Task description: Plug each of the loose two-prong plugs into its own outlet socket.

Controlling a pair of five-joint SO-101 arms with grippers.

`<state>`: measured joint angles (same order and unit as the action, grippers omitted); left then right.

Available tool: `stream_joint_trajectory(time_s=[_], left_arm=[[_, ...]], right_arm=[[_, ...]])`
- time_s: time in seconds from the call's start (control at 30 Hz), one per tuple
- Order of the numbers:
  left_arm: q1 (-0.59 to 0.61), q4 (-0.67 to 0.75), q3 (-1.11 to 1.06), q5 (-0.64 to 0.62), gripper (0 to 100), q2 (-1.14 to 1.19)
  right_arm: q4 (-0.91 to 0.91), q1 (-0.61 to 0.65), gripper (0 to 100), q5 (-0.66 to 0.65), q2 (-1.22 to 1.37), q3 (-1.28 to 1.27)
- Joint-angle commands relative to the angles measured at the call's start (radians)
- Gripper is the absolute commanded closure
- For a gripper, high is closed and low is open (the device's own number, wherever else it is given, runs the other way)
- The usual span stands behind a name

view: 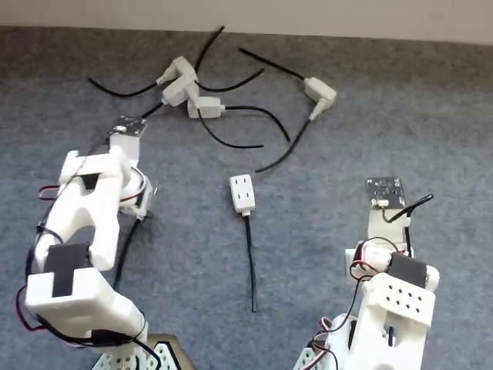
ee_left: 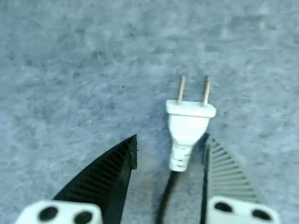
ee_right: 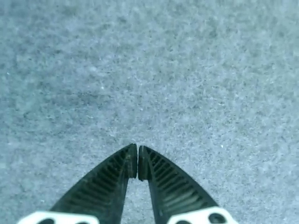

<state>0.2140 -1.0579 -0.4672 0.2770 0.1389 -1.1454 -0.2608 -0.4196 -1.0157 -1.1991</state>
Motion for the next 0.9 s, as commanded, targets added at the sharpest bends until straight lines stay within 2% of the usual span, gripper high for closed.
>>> stream_joint_trajectory(time_s=[0.0, 0.27, 0.73, 0.87], left_arm=[[0.010, 0.006, -0.002, -0.005, 73, -0.050], [0.047, 0.032, 0.001, -0.005, 73, -0.073], [0.048, -0.040, 0.035, -0.005, 73, -0.226], [0.065, -0.020, 0.038, -0.003, 72, -0.188]], right_arm=[[0.018, 0.008, 97.9, 0.011, -0.010, 0.008], [0.018, 0.008, 97.9, 0.011, -0.010, 0.008], [0.018, 0.010, 97.9, 0.011, -0.012, 0.008], [0.018, 0.010, 97.9, 0.011, -0.012, 0.008]])
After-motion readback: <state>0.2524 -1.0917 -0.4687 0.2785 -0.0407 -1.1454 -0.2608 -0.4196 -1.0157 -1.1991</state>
